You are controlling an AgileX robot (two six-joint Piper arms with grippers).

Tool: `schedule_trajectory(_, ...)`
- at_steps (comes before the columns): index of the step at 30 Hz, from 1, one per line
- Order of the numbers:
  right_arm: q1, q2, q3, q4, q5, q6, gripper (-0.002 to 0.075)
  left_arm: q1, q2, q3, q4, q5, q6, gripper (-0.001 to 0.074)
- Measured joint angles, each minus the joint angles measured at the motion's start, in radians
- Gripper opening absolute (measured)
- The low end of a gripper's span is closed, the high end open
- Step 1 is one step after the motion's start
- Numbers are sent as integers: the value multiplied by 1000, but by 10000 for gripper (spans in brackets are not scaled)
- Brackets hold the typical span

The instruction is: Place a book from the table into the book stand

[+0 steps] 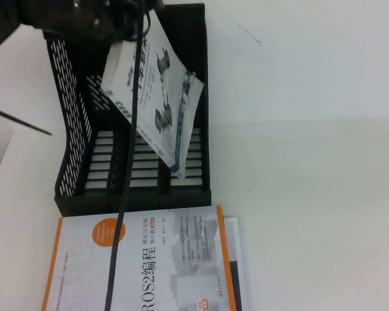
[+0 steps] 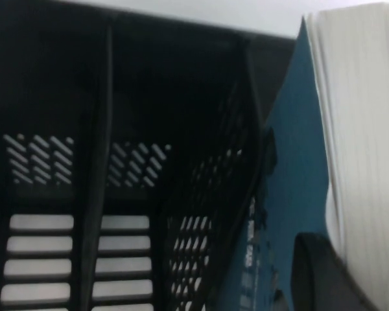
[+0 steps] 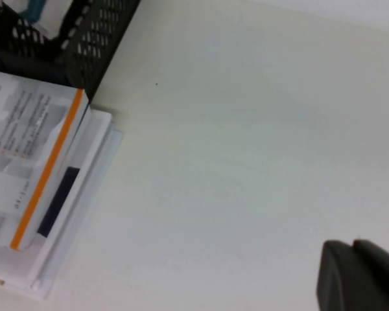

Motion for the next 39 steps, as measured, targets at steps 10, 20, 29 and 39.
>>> schedule_trajectory(10,0,0,2,46,-3,13,4,0,76,0,0,-6,0,117)
schedule_trajectory(20,0,0,2,54,-32,-1,4,2,71,-6,5,-74,55,371)
schedule_trajectory(29,0,-12,2,51,38,-27,4,2,-65,-6,208,-62,59,148)
schedule_trajectory(39,0,-146,126,-55,-73,-67,4,4,-421,178,411,-129,-70,3)
